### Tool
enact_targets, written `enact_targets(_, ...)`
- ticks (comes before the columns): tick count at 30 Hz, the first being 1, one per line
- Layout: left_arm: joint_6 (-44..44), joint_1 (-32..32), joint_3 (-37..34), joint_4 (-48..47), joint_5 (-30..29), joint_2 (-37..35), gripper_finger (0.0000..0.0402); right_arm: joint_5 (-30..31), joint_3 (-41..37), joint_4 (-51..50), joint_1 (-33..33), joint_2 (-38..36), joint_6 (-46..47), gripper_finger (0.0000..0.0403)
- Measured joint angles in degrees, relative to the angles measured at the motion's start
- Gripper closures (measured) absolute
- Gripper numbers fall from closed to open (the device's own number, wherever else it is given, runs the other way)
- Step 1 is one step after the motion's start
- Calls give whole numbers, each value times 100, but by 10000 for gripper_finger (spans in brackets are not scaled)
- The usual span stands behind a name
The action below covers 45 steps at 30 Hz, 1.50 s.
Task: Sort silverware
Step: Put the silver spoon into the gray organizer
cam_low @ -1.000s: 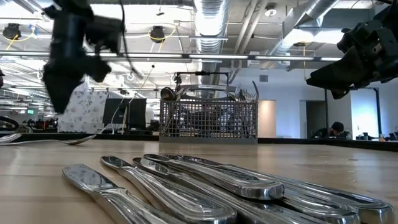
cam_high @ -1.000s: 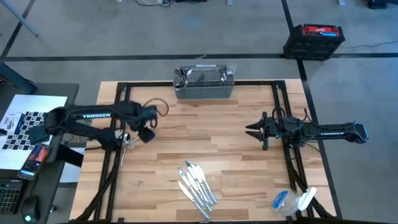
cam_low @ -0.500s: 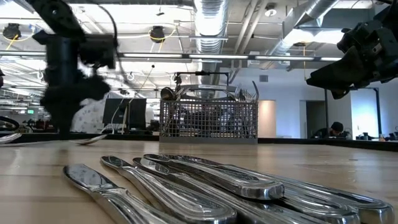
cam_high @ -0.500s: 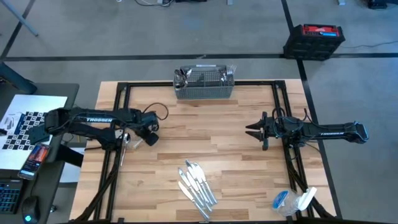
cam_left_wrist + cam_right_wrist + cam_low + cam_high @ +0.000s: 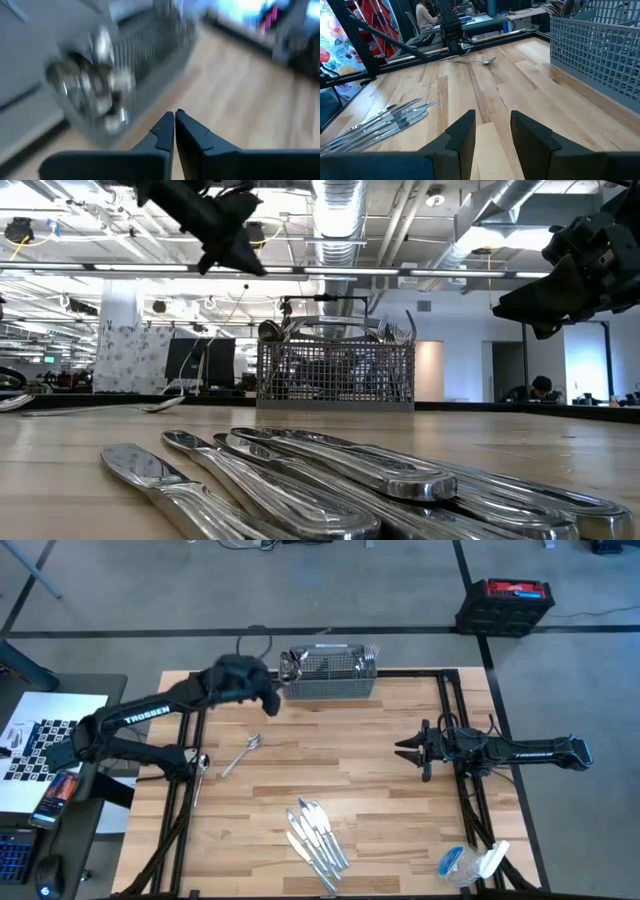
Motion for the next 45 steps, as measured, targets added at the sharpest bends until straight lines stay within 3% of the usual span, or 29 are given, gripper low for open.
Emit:
enact_targets(5,-680,-305,-404,-2390,335,255,386,2,0,0,1,2,0,290)
enact_targets(8,-1127,-539,-986,-2947,335,470,358,2,0,0,2,2,2,290)
enact_targets(15,-1856,-655,-2029,-2108,321,908,291,1,0,0,1,1,0,290)
enact_targets(20,-1989,-660,-2343,-1587,195,1247,272,2,0,0,2,0,2,290)
enact_targets(22,-1929,-679,-2316,-1522,-92,1317,287,0,0,0,2,0,2,290)
enact_targets(27,-1628,-638,-2194,-888,-501,1248,387,2,0,-2,0,0,2,290)
enact_targets(36,-1043,-491,-1101,940,-661,1080,399,2,0,0,2,0,2,290)
enact_targets(45,1309,207,220,3528,-635,901,401,0,0,-17,0,0,1,290)
